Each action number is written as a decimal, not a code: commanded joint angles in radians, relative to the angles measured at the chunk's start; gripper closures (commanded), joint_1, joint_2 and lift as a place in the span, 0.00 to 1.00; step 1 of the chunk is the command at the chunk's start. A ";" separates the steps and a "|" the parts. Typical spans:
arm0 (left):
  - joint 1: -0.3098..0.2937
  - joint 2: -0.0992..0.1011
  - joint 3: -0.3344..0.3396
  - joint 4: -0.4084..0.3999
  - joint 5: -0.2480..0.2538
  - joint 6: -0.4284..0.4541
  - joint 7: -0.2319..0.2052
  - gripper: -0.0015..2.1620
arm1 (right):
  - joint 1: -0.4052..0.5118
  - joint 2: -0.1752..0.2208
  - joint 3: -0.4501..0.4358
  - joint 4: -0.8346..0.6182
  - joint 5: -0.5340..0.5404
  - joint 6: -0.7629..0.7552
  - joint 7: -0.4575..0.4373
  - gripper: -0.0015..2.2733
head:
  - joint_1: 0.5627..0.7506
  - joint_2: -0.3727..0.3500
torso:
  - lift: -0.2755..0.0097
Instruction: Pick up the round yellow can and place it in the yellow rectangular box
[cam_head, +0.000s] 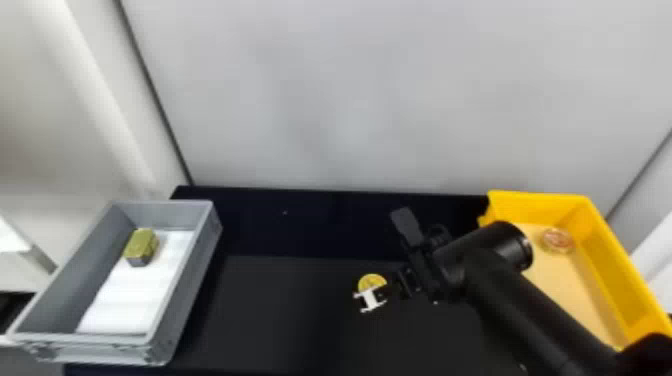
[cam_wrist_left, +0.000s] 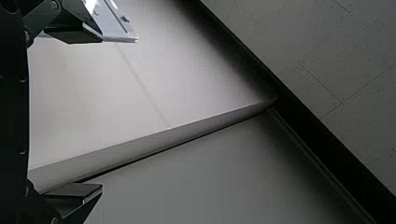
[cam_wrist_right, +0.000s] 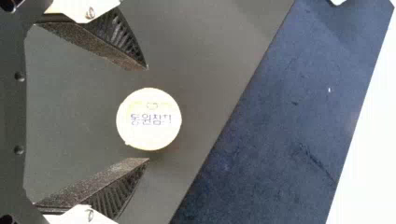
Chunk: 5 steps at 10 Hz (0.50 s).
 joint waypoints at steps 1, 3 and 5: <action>0.002 -0.001 -0.002 0.000 -0.001 -0.005 -0.001 0.07 | 0.004 0.007 0.000 0.033 0.000 -0.050 -0.001 0.03 | 0.70 0.59 | 0.96; 0.000 -0.002 -0.003 0.001 -0.001 -0.008 -0.001 0.07 | 0.004 0.009 0.002 0.057 0.000 -0.081 -0.004 0.03 | 0.70 0.59 | 0.96; -0.002 -0.007 -0.009 0.008 -0.003 -0.016 -0.001 0.06 | 0.003 0.012 0.005 0.076 0.000 -0.102 -0.012 0.03 | 0.70 0.59 | 0.96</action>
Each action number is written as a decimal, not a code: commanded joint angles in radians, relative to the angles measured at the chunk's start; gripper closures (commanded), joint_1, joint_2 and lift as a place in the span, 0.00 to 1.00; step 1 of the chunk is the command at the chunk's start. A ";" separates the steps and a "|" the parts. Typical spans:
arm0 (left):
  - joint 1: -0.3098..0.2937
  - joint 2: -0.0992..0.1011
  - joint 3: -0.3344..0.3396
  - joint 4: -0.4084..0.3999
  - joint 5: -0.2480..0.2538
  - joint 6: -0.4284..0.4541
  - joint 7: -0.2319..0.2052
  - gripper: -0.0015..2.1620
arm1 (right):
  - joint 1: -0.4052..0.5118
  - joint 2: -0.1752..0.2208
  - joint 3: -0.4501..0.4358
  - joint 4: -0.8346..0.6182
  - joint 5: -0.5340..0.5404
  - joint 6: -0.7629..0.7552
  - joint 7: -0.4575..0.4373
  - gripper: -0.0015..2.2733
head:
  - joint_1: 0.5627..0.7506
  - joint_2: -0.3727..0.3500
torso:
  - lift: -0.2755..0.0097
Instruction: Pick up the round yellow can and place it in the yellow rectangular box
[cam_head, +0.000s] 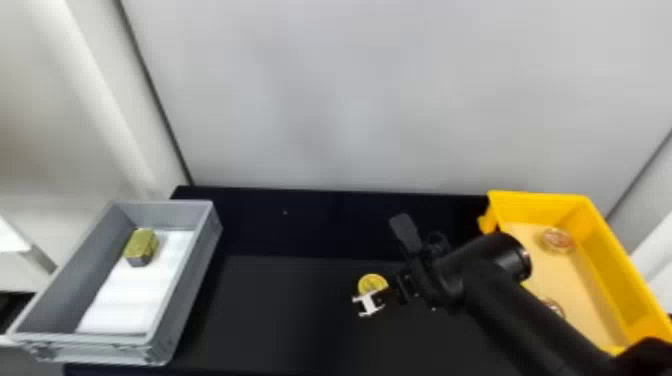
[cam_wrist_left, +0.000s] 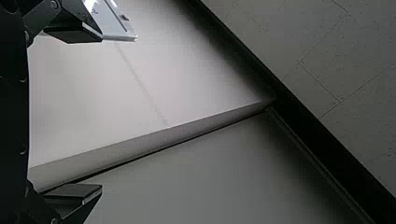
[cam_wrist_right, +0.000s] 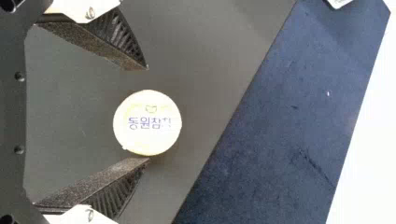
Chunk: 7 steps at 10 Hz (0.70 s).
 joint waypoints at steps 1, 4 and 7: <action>-0.002 -0.003 -0.004 0.004 0.000 -0.008 -0.001 0.06 | -0.002 0.001 0.003 0.021 0.000 -0.027 -0.009 0.03 | 0.70 0.59 | 0.96; -0.002 -0.003 -0.007 0.004 -0.003 -0.011 -0.005 0.06 | -0.002 0.006 0.001 0.044 0.000 -0.066 -0.010 0.17 | 0.70 0.59 | 0.96; 0.003 -0.003 -0.006 0.004 -0.005 -0.010 -0.008 0.06 | -0.002 0.004 -0.002 0.038 0.005 -0.080 -0.014 0.34 | 0.70 0.59 | 0.96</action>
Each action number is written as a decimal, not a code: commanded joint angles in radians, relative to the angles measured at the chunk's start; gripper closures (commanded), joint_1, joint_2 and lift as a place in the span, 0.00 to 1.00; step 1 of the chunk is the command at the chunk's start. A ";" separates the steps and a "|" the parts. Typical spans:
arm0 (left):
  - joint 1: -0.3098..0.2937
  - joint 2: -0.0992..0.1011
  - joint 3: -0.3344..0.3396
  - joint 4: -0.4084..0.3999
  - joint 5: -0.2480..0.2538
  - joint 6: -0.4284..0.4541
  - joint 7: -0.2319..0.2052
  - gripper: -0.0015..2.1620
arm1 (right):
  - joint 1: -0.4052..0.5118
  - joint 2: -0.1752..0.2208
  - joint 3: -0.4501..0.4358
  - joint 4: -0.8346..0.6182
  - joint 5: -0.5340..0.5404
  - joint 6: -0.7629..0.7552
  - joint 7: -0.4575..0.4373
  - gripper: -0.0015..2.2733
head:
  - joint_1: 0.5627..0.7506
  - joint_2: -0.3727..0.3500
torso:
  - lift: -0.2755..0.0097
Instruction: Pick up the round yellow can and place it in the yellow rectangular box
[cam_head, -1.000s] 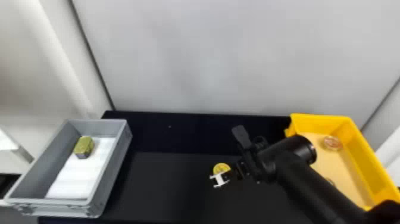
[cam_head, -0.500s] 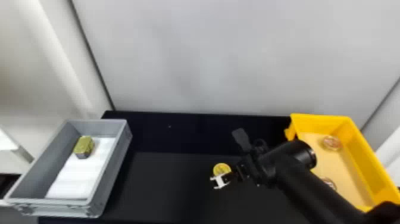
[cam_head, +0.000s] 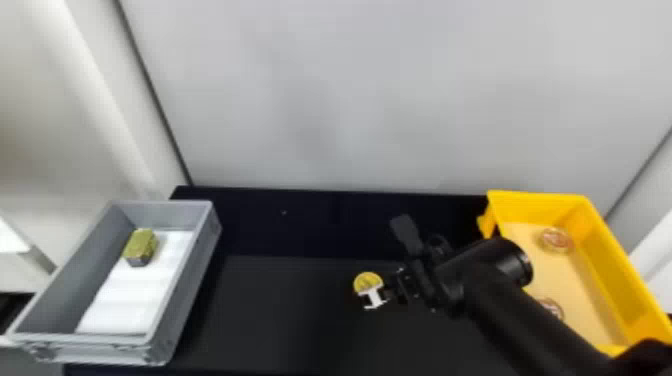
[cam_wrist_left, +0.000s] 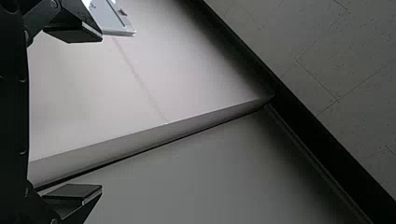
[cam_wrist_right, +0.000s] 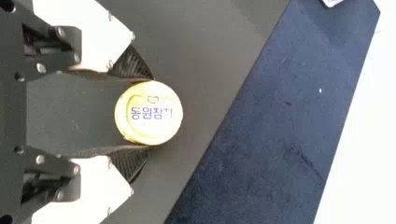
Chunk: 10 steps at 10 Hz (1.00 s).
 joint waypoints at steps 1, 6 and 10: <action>0.003 0.000 0.002 0.000 -0.001 0.001 0.000 0.06 | 0.002 0.000 -0.001 -0.006 0.005 0.002 0.004 0.34 | 0.70 0.59 | 0.96; 0.008 0.002 0.011 -0.011 -0.002 0.018 -0.002 0.06 | 0.052 -0.030 -0.051 -0.189 0.051 0.112 0.021 0.34 | 0.70 0.59 | 0.96; 0.020 0.006 0.022 -0.025 -0.004 0.040 -0.003 0.06 | 0.104 -0.091 -0.168 -0.703 0.156 0.378 0.018 0.34 | 0.70 0.59 | 0.96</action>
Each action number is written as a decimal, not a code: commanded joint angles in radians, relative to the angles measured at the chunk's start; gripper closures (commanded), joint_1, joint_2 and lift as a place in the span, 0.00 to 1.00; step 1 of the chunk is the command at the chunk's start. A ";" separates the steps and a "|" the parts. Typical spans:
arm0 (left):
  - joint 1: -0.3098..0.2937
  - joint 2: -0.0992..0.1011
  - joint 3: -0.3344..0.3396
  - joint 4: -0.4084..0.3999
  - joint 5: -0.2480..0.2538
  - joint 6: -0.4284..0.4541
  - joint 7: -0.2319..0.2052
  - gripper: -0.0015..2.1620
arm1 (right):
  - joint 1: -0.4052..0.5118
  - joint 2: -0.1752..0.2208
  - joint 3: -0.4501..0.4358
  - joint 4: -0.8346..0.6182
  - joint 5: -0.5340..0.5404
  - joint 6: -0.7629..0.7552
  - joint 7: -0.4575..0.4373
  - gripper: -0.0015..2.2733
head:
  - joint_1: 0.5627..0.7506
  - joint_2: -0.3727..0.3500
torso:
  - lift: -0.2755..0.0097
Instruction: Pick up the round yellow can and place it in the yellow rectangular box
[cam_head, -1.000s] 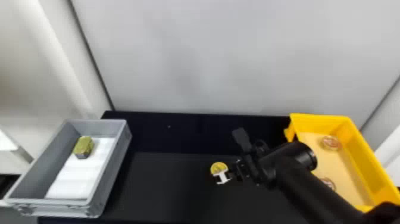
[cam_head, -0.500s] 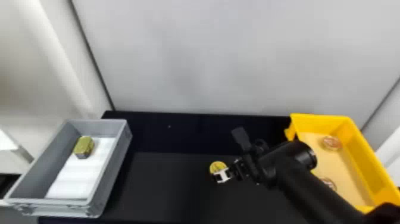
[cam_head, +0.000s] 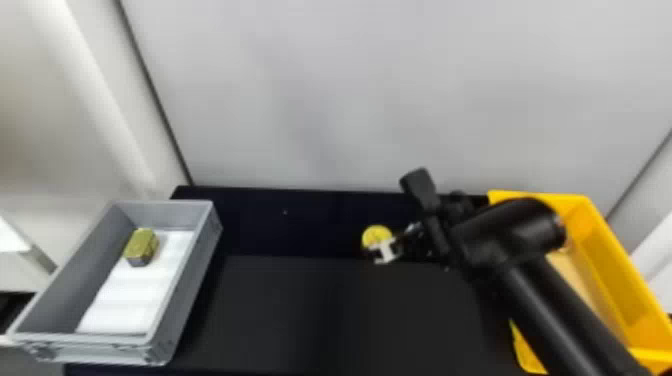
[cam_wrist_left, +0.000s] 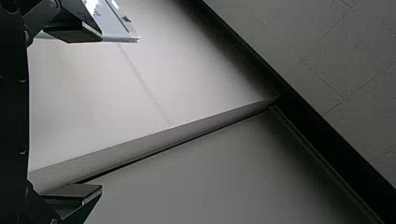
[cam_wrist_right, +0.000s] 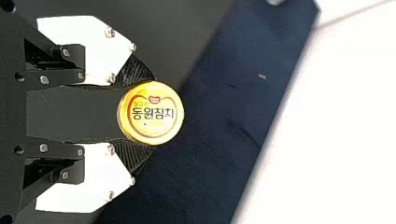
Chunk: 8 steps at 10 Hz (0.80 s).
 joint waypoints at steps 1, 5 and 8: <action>0.004 0.004 0.005 -0.004 0.000 0.008 -0.001 0.06 | -0.008 -0.036 -0.040 -0.243 0.074 0.136 -0.002 0.34 | 0.70 0.59 | 0.96; 0.011 0.012 0.009 -0.010 0.000 0.017 -0.002 0.06 | -0.017 -0.111 -0.186 -0.358 0.219 0.222 0.010 0.34 | 0.70 0.59 | 0.96; 0.011 0.018 0.012 -0.015 0.000 0.021 -0.004 0.06 | -0.012 -0.169 -0.313 -0.403 0.285 0.241 0.016 0.34 | 0.70 0.59 | 0.96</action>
